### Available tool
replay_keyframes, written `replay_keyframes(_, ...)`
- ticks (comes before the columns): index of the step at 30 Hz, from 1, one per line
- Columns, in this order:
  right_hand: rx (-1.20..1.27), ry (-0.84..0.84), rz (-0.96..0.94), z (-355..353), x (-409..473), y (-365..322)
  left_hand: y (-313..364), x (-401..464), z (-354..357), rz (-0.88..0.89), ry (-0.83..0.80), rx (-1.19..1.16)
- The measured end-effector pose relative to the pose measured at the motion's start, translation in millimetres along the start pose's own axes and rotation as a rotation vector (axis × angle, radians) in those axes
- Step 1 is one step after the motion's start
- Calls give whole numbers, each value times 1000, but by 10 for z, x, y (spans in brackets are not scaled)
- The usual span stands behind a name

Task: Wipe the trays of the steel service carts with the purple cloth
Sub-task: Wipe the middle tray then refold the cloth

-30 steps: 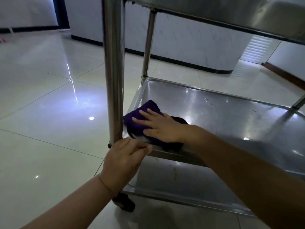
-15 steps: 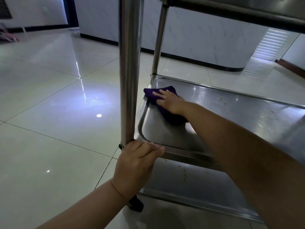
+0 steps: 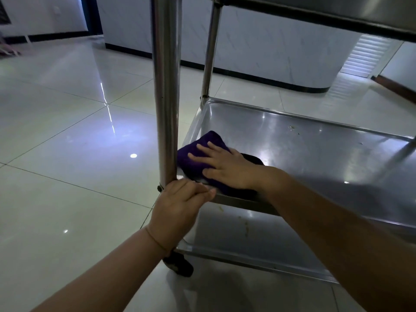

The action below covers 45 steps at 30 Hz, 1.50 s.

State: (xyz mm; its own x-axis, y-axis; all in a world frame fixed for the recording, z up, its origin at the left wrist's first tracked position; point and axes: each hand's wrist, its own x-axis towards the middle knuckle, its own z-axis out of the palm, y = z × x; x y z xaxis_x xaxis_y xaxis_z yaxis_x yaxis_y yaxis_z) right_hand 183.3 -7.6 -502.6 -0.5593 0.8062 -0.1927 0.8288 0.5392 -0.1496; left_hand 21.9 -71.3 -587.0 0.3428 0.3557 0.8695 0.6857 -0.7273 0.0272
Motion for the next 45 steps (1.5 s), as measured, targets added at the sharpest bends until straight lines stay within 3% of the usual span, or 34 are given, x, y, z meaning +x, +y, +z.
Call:
replay_keyframes(4,103,-24,-36,-38,-330,-23,21,-14,-15,-39,-15,6)
replay_keyframes(10,239,17,66,20,-1082,443,61,10,-49,-68,-41,16)
replay_keyframes(15,131,100,320,78,-1673,1209,73,-15,-16,-74,-124,47)
replay_keyframes(19,-153,-5,470,26,-1898,1627,138,25,-22,-56,-147,48)
replay_keyframes(25,-214,-88,622,35,-1442,1271,96,40,-34,-33,-128,87)
replay_keyframes(30,21,32,516,40,-705,674,84,68,-91,4,-116,74)
replay_keyframes(36,25,84,379,-3,297,85,-50,-2,-18,57,-125,56)
replay_keyframes(41,34,70,395,-70,633,383,-94,1,-33,78,-148,19)
replay_keyframes(45,-18,73,565,-56,268,922,-70,-25,-12,63,-172,11)
